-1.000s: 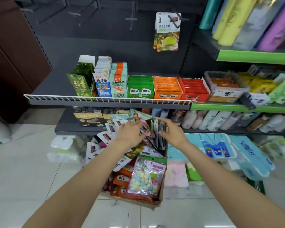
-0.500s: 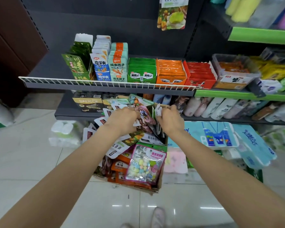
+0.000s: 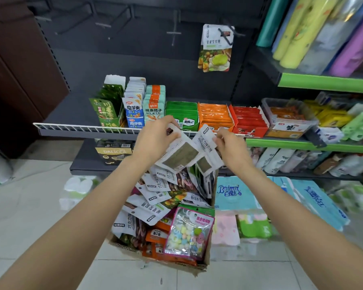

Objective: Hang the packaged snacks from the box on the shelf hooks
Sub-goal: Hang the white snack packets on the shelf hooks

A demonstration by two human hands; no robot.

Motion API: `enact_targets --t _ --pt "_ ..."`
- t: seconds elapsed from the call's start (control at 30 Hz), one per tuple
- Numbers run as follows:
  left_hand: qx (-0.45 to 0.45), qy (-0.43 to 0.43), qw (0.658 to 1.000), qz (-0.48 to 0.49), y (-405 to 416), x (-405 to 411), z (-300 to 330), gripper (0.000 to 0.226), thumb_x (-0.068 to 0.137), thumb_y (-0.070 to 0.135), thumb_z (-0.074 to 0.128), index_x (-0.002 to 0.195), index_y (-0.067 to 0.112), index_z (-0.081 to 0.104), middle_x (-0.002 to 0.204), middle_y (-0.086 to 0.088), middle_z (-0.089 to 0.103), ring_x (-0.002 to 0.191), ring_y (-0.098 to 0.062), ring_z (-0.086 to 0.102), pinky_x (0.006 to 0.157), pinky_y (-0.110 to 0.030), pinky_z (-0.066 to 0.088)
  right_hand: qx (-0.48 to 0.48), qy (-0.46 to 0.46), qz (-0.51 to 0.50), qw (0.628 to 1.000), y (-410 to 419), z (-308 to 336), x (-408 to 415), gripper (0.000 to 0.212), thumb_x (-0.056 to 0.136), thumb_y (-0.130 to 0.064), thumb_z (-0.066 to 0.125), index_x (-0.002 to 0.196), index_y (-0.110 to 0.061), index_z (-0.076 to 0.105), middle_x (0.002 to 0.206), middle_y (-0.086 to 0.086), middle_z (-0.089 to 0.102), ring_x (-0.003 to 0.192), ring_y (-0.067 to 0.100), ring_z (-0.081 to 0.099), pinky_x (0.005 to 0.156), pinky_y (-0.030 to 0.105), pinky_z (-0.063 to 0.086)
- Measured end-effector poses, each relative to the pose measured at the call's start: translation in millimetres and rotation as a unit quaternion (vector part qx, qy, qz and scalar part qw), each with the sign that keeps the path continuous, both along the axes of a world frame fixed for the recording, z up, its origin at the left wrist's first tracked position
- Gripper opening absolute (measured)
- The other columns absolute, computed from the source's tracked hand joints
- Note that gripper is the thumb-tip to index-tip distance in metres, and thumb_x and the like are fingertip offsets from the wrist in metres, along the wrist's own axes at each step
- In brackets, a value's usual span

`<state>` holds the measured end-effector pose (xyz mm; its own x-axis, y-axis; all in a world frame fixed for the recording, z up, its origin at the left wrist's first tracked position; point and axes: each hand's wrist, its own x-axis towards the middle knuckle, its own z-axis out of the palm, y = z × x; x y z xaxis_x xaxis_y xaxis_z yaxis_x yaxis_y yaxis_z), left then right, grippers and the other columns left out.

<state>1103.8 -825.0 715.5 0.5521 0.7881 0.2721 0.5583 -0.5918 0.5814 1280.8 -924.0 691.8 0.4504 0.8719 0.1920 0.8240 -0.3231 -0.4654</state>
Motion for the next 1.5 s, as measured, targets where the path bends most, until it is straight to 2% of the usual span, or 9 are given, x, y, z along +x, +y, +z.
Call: enact_targets --t 0.07,0.3,0.57,0.67,0.77,1.13,1.23,1.33,1.5 --pt "0.004 0.001 1.0 0.001 2.7 3.6 14.6 0.021 0.085 0.028 0.068 0.103 0.02 0.061 0.072 -0.006 0.064 0.05 -0.014 0.05 0.055 -0.03 0.041 0.035 0.006 -0.008 0.999 -0.6 16.3 0.6 0.016 0.096 -0.026 0.05 0.093 -0.014 0.061 0.079 0.008 0.067 0.073 0.03 0.059 0.066 0.04 0.05" --pt "0.041 0.051 0.997 -0.032 8.6 38.2 52.4 0.051 0.086 0.029 0.067 0.132 0.025 0.047 0.118 -0.008 0.062 0.109 -0.026 0.055 0.08 -0.036 0.046 0.102 0.009 -0.014 0.995 1.6 59.7 3.4 0.018 0.093 -0.023 0.056 0.086 -0.01 0.066 0.077 0.004 0.067 0.069 0.019 0.059 0.06 0.031 0.04" --pt "0.007 -0.023 0.999 0.036 23.7 91.5 81.3 0.014 0.09 0.016 0.059 0.099 0.01 0.067 0.101 -0.012 0.067 0.087 -0.027 0.063 0.066 -0.028 0.042 0.142 0.127 -0.011 0.982 21.8 87.5 51.9 0.021 0.088 -0.001 0.051 0.097 -0.019 0.056 0.058 0.002 0.052 0.038 0.004 0.042 0.037 0.012 0.028" --pt "-0.068 -0.088 0.993 0.029 34.5 113.6 88.4 0.027 0.09 0.012 0.06 0.117 0.014 0.062 0.118 -0.001 0.057 0.068 -0.011 0.056 0.065 -0.02 0.043 0.129 0.152 0.0 0.98 40.0 91.3 76.5 0.021 0.09 -0.011 0.051 0.081 -0.018 0.068 0.082 -0.004 0.064 0.072 0.002 0.057 0.062 0.011 0.042" --pt "-0.075 -0.103 0.991 0.035 46.5 132.0 87.0 0.018 0.087 0.006 0.061 0.101 0.018 0.065 0.091 0.003 0.056 0.049 0.0 0.048 0.048 -0.008 0.038 0.105 0.231 0.02 0.967 59.1 91.9 104.3 0.031 0.089 -0.016 0.047 0.071 -0.025 0.071 0.089 0.0 0.071 0.088 0.022 0.066 0.085 0.043 0.054" --pt "-0.091 -0.084 0.987 0.105 77.5 163.0 93.8 0.02 0.09 0.013 0.056 0.093 0.004 0.074 0.096 -0.011 0.072 0.088 -0.024 0.066 0.088 -0.03 0.05 0.095 -0.11 0.046 0.988 102.3 98.0 155.6 0.013 0.086 -0.03 0.065 0.09 -0.023 0.074 0.09 -0.004 0.051 0.096 0.018 0.048 0.073 0.033 0.043" --pt "-0.168 -0.126 0.971 0.11 83.4 166.2 97.5 0.024 0.079 0.019 0.052 0.078 0.002 0.068 0.081 -0.018 0.069 0.081 -0.029 0.066 0.091 -0.043 0.05 0.09 -0.139 0.049 0.985 110.2 98.4 161.5 0.014 0.087 -0.032 0.064 0.091 -0.023 0.074 0.1 -0.002 0.058 0.1 0.02 0.05 0.076 0.034 0.041" --pt "-0.188 -0.107 0.972 0.085 91.6 165.0 96.7 0.038 0.076 0.011 0.051 0.111 0.01 0.067 0.105 -0.014 0.068 0.097 -0.027 0.065 0.096 -0.035 0.049 0.072 -0.12 0.035 0.99 114.7 97.7 166.4 0.014 0.091 -0.033 0.058 0.093 -0.027 0.071 0.095 -0.002 0.069 0.094 0.021 0.06 0.066 0.031 0.041" --pt "-0.049 0.011 0.997 0.053 103.0 159.1 99.5 0.029 0.087 0.01 0.063 0.116 0.009 0.067 0.116 -0.009 0.067 0.112 -0.022 0.059 0.102 -0.026 0.041 0.114 0.0 0.078 0.99 125.8 96.3 168.2 0.018 0.093 -0.015 0.056 0.102 -0.011 0.071 0.098 0.007 0.068 0.096 0.022 0.061 0.073 0.024 0.039"
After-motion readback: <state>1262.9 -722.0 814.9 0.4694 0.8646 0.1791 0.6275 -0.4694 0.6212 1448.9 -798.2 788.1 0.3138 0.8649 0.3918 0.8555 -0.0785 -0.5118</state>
